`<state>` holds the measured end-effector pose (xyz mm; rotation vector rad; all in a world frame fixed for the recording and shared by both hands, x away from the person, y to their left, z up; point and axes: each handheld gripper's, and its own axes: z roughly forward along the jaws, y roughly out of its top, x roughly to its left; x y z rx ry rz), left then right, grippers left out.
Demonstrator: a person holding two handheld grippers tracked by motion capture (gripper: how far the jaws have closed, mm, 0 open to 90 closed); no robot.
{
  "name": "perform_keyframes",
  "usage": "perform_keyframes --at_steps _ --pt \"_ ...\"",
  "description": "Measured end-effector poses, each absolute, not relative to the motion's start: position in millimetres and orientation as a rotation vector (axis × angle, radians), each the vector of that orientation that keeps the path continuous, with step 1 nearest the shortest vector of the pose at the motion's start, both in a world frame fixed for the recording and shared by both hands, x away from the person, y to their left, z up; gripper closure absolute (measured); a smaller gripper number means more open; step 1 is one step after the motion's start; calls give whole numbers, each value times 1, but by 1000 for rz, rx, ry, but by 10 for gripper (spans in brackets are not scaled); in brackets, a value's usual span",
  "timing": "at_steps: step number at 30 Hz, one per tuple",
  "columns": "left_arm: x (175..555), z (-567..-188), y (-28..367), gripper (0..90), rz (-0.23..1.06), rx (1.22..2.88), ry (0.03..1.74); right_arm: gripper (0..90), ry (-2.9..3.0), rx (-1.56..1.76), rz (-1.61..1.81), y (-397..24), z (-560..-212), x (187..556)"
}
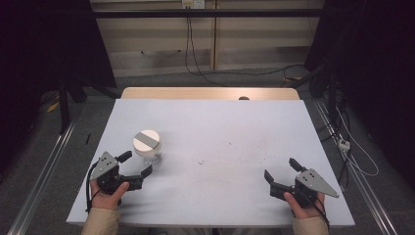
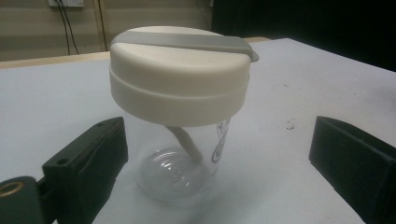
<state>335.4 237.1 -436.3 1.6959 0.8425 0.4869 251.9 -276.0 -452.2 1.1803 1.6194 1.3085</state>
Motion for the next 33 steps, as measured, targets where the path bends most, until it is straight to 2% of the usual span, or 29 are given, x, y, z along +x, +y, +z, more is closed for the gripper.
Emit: perform_keyframes --at_steps 15,33 --pt "339 -435 235 36 517 1733 865 60 1626 1157 1319 -274 -452 253" --pt "366 -443 217 42 516 1803 992 60 1629 1148 1314 -273 -451 254"
